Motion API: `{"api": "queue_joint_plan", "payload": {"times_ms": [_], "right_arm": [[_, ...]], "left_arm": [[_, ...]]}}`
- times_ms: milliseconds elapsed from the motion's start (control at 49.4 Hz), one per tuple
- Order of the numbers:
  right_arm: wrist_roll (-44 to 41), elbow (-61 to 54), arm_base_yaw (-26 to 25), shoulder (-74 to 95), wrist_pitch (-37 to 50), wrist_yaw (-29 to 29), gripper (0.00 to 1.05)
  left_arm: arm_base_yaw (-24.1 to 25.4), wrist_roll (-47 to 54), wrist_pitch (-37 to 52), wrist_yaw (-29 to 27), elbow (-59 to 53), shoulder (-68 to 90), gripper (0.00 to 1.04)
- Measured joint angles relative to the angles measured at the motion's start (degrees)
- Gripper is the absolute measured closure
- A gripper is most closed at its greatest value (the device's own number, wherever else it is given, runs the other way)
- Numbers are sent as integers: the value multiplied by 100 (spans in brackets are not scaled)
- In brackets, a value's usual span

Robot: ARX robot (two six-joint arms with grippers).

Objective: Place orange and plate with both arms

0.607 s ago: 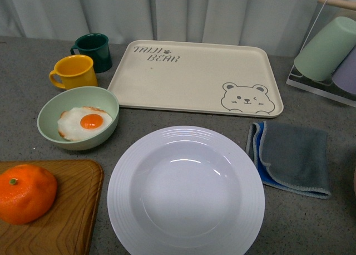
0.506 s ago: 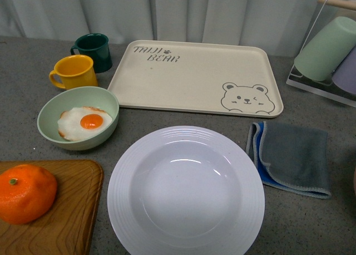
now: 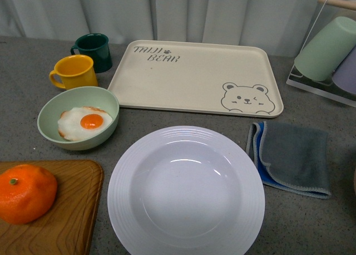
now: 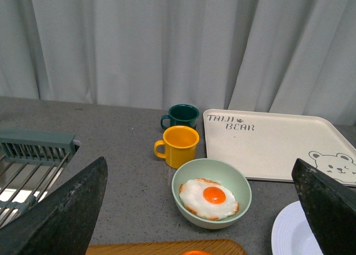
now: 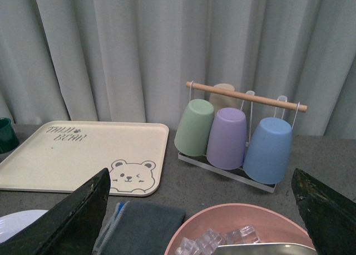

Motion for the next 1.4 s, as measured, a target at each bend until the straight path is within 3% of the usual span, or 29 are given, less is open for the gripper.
{"api": "queue_joint_plan", "payload": {"times_ms": [607,668,729,1052,1396], "right_arm": [[0,0,0,0,0,0,9],[0,0,0,0,0,0,9],[0,0,0,-7,0,-4,9],[0,0,0,-9,0,-2,9],[0,0,0,-9,0,0,9]], "left_arm": [[28,-39,-162,70,42,83,7],[101,-195,-1008,378,361,632,7],[111,-315,-1259,420,476,1217,7],[-70,-481,-400,581,1113,4057,7],[-295,-455,-728,479,1967,5912,7]]}}
